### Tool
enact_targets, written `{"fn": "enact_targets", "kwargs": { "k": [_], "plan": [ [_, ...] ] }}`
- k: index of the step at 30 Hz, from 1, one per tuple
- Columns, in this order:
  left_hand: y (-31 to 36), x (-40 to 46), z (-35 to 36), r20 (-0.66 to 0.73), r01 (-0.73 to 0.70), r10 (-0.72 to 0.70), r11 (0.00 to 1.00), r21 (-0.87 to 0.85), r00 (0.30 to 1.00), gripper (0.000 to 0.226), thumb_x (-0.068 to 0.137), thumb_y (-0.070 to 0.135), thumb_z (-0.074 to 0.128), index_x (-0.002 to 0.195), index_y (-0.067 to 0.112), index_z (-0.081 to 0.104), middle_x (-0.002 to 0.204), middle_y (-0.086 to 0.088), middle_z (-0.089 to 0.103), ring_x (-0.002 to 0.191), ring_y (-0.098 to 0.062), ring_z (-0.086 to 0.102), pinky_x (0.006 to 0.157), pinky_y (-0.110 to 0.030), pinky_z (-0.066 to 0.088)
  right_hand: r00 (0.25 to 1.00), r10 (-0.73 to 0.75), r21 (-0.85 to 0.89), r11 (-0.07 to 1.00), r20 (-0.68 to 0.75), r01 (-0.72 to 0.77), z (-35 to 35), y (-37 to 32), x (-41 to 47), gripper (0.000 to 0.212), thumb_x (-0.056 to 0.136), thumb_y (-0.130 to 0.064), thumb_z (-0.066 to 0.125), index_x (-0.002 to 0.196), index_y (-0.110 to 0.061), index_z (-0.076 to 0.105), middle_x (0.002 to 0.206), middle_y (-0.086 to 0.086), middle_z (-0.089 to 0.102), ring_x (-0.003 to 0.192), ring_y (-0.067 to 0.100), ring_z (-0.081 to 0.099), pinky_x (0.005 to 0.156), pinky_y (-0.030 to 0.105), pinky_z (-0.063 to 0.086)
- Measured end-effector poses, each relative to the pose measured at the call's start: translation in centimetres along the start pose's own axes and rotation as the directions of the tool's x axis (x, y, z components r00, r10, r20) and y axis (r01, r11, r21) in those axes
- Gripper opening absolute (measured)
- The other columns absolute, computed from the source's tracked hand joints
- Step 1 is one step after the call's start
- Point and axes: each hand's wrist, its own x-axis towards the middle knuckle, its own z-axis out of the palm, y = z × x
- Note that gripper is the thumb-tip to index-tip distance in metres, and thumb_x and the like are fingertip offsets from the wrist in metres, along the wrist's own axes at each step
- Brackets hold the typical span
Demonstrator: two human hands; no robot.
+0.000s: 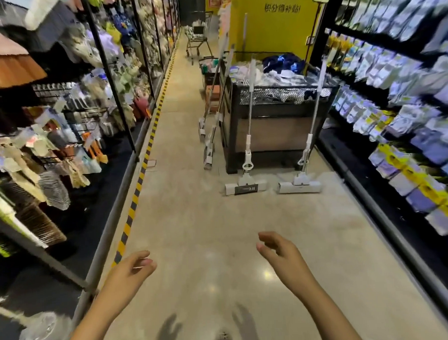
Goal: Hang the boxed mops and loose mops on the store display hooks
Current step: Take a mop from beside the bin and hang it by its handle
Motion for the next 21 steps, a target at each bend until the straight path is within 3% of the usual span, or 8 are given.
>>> {"fn": "enact_targets", "kwargs": {
  "k": [3, 8, 12, 15, 18, 21],
  "plan": [
    [6.2, 7.7, 3.6, 0.048, -0.072, 0.072, 0.997, 0.003, 0.996, 0.036, 0.091, 0.023, 0.063, 0.124, 0.013, 0.057, 0.107, 0.000, 0.062, 0.100, -0.013, 0.059, 0.086, -0.026, 0.043, 0.995, 0.063, 0.015, 0.998, -0.081, -0.062, -4.0, 0.9, 5.3, 0.027, 0.093, -0.025, 0.058, 0.120, -0.023, 0.059, 0.119, -0.008, 0.061, 0.113, 0.009, 0.055, 0.089, 0.020, 0.039],
    [18.4, 18.0, 11.5, 0.256, -0.252, 0.237, 0.967, 0.028, 0.937, 0.038, 0.088, 0.018, 0.065, 0.125, 0.013, 0.058, 0.107, 0.001, 0.063, 0.091, -0.009, 0.060, 0.069, -0.007, 0.040, 0.954, 0.209, 0.089, 0.977, -0.217, -0.194, -11.1, 4.0, 12.1, 0.027, 0.093, -0.020, 0.058, 0.119, -0.016, 0.061, 0.114, -0.004, 0.062, 0.110, 0.012, 0.057, 0.088, 0.021, 0.039],
    [27.8, 24.8, 17.8, 0.396, -0.357, 0.333, 0.934, -0.012, 0.856, 0.043, 0.086, 0.017, 0.067, 0.127, 0.013, 0.056, 0.107, 0.002, 0.062, 0.095, -0.012, 0.059, 0.079, -0.016, 0.042, 0.915, 0.280, 0.130, 0.959, -0.292, -0.252, -17.1, 7.2, 18.0, 0.024, 0.093, -0.018, 0.059, 0.116, -0.016, 0.062, 0.110, -0.003, 0.064, 0.105, 0.013, 0.058, 0.087, 0.022, 0.039],
    [33.4, 29.9, 22.2, 0.436, -0.391, 0.366, 0.920, -0.033, 0.822, 0.045, 0.086, 0.021, 0.067, 0.129, 0.018, 0.055, 0.106, 0.008, 0.061, 0.094, -0.008, 0.059, 0.078, -0.015, 0.043, 0.906, 0.302, 0.139, 0.952, -0.296, -0.272, -21.7, 9.4, 23.6, 0.023, 0.092, -0.015, 0.060, 0.115, -0.012, 0.063, 0.104, -0.004, 0.065, 0.102, 0.015, 0.060, 0.087, 0.023, 0.040],
    [38.1, 35.1, 25.8, 0.456, -0.384, 0.347, 0.923, -0.014, 0.820, 0.047, 0.086, 0.025, 0.067, 0.131, 0.022, 0.053, 0.110, 0.007, 0.062, 0.101, -0.010, 0.060, 0.088, -0.022, 0.046, 0.908, 0.303, 0.142, 0.952, -0.291, -0.272, -26.6, 10.9, 30.2, 0.021, 0.092, -0.015, 0.060, 0.113, -0.012, 0.064, 0.102, -0.006, 0.065, 0.098, 0.010, 0.060, 0.085, 0.022, 0.040],
    [42.2, 39.7, 28.7, 0.418, -0.306, 0.293, 0.951, -0.036, 0.860, 0.046, 0.086, 0.023, 0.069, 0.129, 0.019, 0.055, 0.109, 0.006, 0.062, 0.103, -0.012, 0.061, 0.093, -0.027, 0.048, 0.921, 0.268, 0.099, 0.963, -0.283, -0.250, -31.9, 11.6, 37.3, 0.019, 0.092, -0.016, 0.060, 0.110, -0.013, 0.064, 0.100, -0.005, 0.065, 0.099, 0.012, 0.060, 0.078, 0.014, 0.041]
  ]
}}
